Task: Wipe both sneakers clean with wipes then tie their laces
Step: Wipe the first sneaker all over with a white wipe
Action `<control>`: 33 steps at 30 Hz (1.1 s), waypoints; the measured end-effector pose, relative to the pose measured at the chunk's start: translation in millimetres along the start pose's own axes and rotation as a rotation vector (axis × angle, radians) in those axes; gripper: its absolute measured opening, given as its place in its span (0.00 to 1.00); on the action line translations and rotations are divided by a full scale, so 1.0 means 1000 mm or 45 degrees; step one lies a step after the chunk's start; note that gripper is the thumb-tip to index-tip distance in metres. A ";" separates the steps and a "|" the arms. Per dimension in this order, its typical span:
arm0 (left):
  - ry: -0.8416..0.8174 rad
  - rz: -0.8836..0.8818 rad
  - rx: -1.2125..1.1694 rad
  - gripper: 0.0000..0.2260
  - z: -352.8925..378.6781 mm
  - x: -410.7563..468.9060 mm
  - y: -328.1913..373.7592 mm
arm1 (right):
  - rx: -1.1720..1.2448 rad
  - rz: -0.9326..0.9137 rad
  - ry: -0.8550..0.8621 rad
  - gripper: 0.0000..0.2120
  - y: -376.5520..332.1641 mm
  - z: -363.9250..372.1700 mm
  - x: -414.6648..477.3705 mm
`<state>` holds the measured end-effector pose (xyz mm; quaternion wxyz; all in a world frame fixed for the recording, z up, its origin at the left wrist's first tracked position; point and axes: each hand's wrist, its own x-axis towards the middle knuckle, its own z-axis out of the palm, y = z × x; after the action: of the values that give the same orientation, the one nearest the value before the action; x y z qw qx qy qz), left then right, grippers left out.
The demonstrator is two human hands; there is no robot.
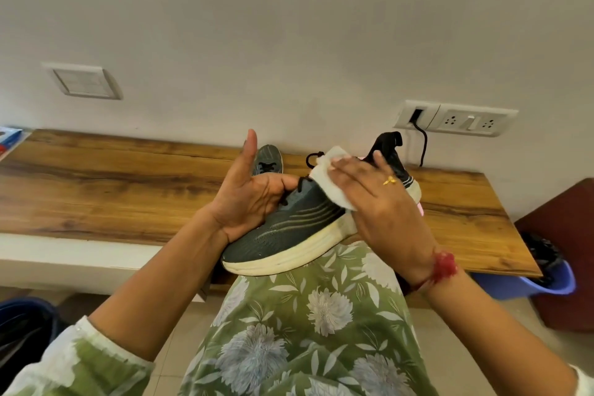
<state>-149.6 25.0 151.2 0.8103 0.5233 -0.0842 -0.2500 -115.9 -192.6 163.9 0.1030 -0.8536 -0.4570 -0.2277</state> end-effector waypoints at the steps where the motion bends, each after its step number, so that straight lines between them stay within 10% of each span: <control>1: 0.000 0.002 -0.008 0.52 0.000 0.001 0.000 | 0.007 0.035 -0.007 0.20 -0.002 -0.001 0.001; 5: 0.014 -0.022 0.036 0.52 -0.003 0.005 -0.002 | 0.425 -0.107 -0.150 0.21 -0.032 0.003 -0.007; 8: 0.020 -0.043 -0.013 0.53 -0.008 0.004 -0.001 | 0.945 0.399 0.119 0.19 -0.014 -0.012 -0.005; 11: -0.021 -0.023 -0.076 0.50 -0.014 -0.001 0.005 | 0.640 0.617 0.402 0.19 0.012 -0.025 -0.010; 15: -0.109 0.026 -0.186 0.50 -0.017 -0.008 0.013 | 0.236 0.408 0.185 0.23 0.000 -0.008 -0.019; 21: -0.053 0.064 -0.215 0.50 -0.015 -0.009 0.006 | 0.067 0.007 0.043 0.23 -0.028 0.014 -0.016; 33: -0.057 0.103 -0.154 0.51 -0.007 -0.005 0.008 | -0.143 -0.009 0.097 0.22 -0.008 -0.006 -0.004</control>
<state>-148.7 35.9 155.3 0.8478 0.4639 -0.1081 -0.2332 -125.9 -193.8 167.4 0.0714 -0.8472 -0.4423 -0.2856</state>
